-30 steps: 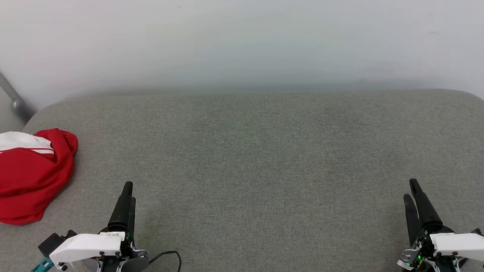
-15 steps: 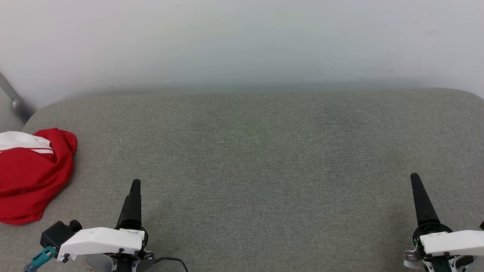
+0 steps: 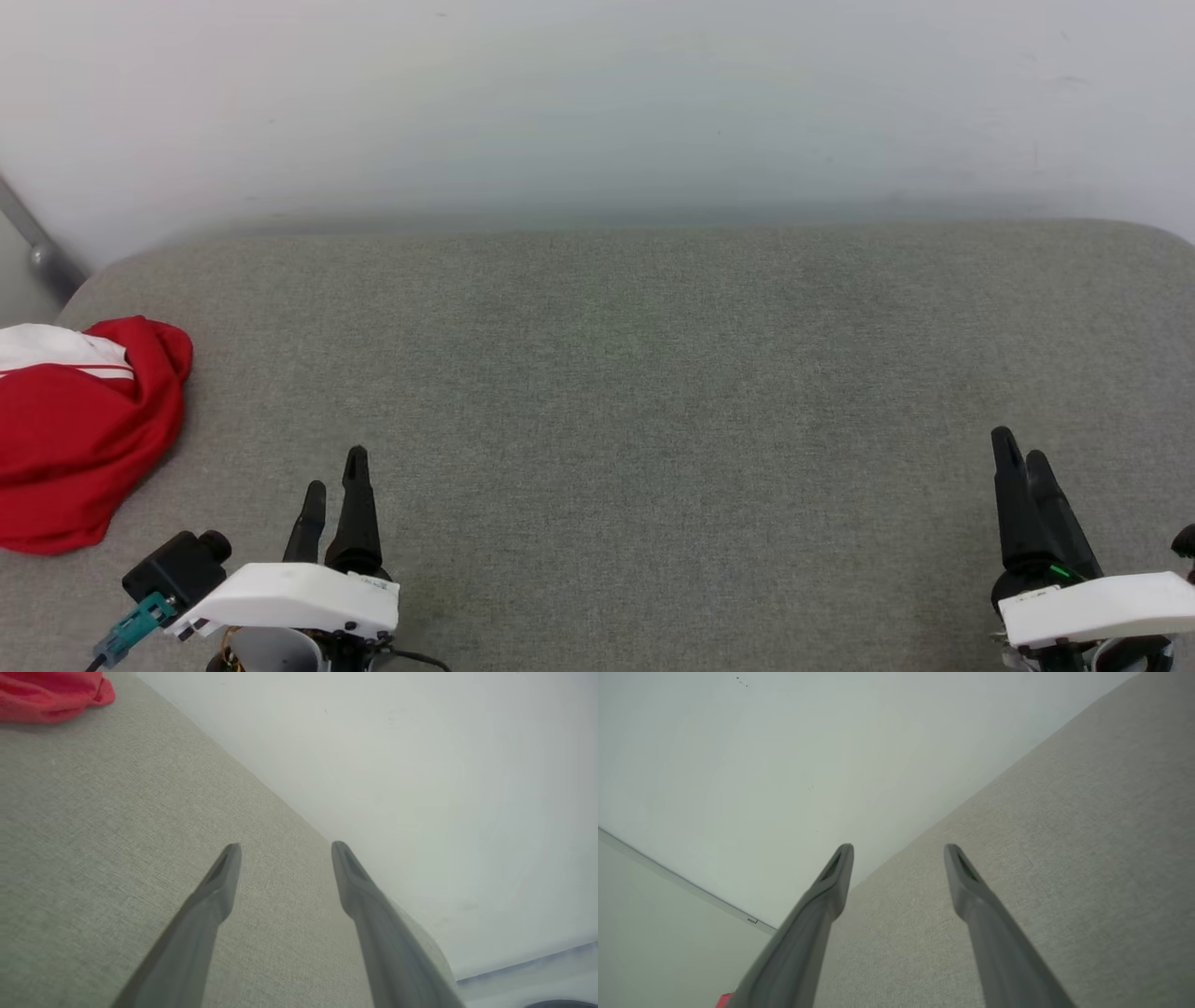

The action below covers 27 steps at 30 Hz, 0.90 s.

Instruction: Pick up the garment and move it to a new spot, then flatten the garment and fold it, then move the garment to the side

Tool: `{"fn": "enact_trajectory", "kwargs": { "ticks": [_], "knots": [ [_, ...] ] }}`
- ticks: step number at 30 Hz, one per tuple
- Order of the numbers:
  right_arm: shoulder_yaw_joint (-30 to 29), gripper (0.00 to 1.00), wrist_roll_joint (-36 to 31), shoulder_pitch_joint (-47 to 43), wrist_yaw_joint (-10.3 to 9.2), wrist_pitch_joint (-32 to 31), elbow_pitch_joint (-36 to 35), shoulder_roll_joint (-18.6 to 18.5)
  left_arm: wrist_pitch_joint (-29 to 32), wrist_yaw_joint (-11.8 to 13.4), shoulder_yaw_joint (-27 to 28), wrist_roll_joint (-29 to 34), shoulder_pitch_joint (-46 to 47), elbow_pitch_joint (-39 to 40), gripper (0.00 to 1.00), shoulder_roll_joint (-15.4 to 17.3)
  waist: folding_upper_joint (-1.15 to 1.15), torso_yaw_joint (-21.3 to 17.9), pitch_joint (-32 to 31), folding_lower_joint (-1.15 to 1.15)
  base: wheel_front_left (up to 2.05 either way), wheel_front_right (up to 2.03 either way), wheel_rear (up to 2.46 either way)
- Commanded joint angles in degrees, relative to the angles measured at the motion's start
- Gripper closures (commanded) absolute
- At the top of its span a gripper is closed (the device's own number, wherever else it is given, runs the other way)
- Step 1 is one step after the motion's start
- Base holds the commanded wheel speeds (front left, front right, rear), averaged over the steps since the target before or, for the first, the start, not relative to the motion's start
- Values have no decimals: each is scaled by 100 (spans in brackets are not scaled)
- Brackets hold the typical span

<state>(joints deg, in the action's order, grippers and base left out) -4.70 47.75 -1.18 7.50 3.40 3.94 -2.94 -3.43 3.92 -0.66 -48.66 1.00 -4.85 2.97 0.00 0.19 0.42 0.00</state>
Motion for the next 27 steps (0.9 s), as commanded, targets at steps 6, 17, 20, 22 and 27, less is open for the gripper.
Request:
{"fn": "enact_trajectory", "kwargs": {
  "ticks": [6, 17, 20, 22, 27],
  "knots": [
    [71, 0, -736, -71, -1, 153, -199, 0, -154, 256, -237, 703, -43, 156, 0, 143, 0, -2, -7, 0, 0, 0, 0],
    [127, 0, -1674, -220, -1, 346, -301, 1, -348, 672, -639, 1501, -101, 269, 0, 346, 0, 9, -22, 0, 0, 0, 0],
    [136, 0, -1888, -249, -1, 396, -339, 2, -396, 770, -742, 1692, -113, 320, 0, 392, 0, 11, -23, 0, 0, 0, 0],
    [138, 0, -2030, -282, -1, 433, -360, 2, -425, 833, -806, 1813, -119, 349, 0, 428, 0, 14, -23, 0, 0, 0, 0],
    [143, 0, -2356, -342, -1, 505, -420, 3, -506, 952, -949, 2097, -131, 413, 0, 506, 0, 20, -24, 0, 0, 0, 0]
  ]
}}
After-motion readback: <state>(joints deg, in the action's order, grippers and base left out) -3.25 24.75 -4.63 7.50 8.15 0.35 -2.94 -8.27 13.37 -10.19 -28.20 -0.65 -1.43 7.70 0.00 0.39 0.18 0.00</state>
